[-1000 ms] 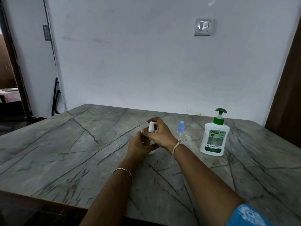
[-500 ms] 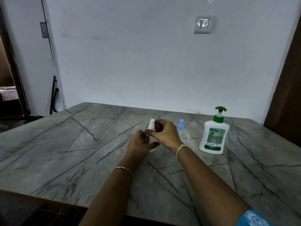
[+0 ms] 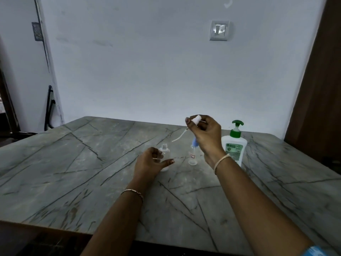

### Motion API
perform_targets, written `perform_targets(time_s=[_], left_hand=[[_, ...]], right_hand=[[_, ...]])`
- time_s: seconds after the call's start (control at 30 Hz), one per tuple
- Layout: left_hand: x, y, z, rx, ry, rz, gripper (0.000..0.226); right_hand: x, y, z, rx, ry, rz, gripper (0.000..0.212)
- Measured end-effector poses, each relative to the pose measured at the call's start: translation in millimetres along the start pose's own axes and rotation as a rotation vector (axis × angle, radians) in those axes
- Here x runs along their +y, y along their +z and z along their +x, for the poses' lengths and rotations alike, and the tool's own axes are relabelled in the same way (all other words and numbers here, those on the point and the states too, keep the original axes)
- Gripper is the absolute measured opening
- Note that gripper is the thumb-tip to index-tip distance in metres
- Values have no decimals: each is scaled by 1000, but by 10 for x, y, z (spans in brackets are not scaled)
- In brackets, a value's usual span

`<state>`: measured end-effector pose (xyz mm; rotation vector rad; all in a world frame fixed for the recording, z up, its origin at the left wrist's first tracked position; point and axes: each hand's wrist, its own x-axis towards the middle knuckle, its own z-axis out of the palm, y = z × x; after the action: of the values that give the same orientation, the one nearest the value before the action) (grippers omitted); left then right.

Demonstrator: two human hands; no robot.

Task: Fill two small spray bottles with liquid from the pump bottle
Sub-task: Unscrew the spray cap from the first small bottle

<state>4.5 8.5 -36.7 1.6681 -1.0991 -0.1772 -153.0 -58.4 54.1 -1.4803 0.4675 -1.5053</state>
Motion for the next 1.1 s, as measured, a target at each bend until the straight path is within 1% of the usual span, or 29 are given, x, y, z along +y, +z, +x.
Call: perform_targets(time_s=[0.07,0.13,0.27,0.4,0.57,0.77,0.9,1.1], left_hand=[[11,-6,-9,-8,3,0,58],[15,-7,-16,-13,4,-12,58],[31,-7,-24,-32,14,-29,55],[32,9,-23,-82,36,-35,55],[38,14,-22,-117,42,-68,60],[60,22,-27,-146,68,-51,55],[89,12,-42,-152,83,-47,57],[147,65,-72,-193,110,-55,57]], right_hand=[[-35,-199,-18,24,18,40,14],[25,-396,-55,13,65,-24,14],[327,-693,-180,-73,187,-274,18],[558,-783,-243,-89,220,-507,24],[643,-708,-217,-140,204,-718,29],[702,-659,-194,-198,120,-888,28],[733,-641,-213,-218,113,-939,21],[743,-627,-214,-242,94,-957,24]])
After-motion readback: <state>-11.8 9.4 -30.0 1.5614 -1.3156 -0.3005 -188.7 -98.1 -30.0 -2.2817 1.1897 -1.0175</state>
